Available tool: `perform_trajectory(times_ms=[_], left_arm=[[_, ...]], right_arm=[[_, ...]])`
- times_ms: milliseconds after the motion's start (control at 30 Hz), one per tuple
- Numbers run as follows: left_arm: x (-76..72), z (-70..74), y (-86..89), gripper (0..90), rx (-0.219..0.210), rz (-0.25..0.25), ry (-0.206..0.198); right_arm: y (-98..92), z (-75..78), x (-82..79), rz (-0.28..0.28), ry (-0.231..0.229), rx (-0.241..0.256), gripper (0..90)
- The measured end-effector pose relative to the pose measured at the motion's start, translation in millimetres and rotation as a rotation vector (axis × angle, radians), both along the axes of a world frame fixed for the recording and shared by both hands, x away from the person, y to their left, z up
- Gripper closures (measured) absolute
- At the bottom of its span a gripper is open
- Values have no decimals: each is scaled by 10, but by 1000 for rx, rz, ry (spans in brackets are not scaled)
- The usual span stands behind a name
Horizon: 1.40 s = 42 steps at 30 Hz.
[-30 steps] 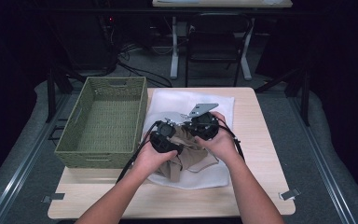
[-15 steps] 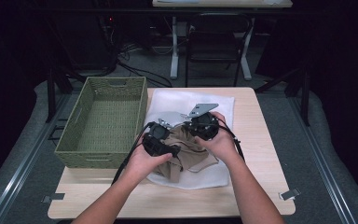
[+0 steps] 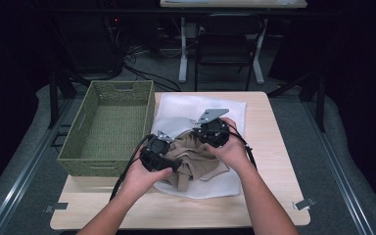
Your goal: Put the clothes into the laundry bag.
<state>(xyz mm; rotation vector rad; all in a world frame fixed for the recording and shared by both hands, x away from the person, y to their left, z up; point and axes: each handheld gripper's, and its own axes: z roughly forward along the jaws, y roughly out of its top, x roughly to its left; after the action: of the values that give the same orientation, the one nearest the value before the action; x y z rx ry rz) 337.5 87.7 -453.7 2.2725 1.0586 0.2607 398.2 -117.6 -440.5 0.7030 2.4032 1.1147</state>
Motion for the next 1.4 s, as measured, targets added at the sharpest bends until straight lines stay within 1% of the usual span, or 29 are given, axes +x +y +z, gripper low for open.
perform_trajectory(times_ms=[167, 367, 500, 567, 633, 733, 833, 900, 967, 1033, 1067, 1133, 1233, 1333, 1400], left_arm=[[-43, -74, 74, 402, -8, -2, 17], [-85, -178, 99, 413, 13, -3, 20], [-93, -229, 110, 387, 28, 14, 16], [-91, -246, 120, 372, 41, 28, 7], [-85, -266, 132, 365, 45, 37, 12], [-68, -311, 155, 358, 42, 48, 32], [-46, -359, 173, 352, 53, 52, 41], [-29, -400, 184, 344, 68, 61, 45], [-20, -430, 189, 337, 72, 68, 50], [-6, -454, 197, 318, 76, 73, 52], [-7, -464, 195, 316, 81, 84, 39], [-8, -467, 186, 324, 91, 85, 38], [-15, -479, 167, 320, 99, 94, 26], [-16, -490, 165, 322, 102, 86, 44], [-16, -514, 162, 344, 101, 83, 53]], right_arm=[[7, -5, 0, 2, 0, -1, 866], [14, -11, -4, 2, 4, -3, 866], [14, -15, -2, 3, 4, -3, 866], [14, -15, -4, 3, 4, -4, 866], [12, -14, -4, 3, 4, -3, 866], [12, -16, -4, 4, 4, -4, 866], [14, -17, -5, 3, 6, -4, 866], [15, -20, -4, 4, 6, -4, 866], [17, -23, -4, 3, 7, -4, 866], [18, -25, -4, 3, 8, -5, 866], [19, -26, -3, 4, 9, -5, 866], [21, -28, -3, 6, 10, -6, 866], [25, -29, -8, 5, 11, -7, 866], [19, -27, -6, 6, 8, -7, 866], [14, -27, -3, 5, 9, -5, 866]])
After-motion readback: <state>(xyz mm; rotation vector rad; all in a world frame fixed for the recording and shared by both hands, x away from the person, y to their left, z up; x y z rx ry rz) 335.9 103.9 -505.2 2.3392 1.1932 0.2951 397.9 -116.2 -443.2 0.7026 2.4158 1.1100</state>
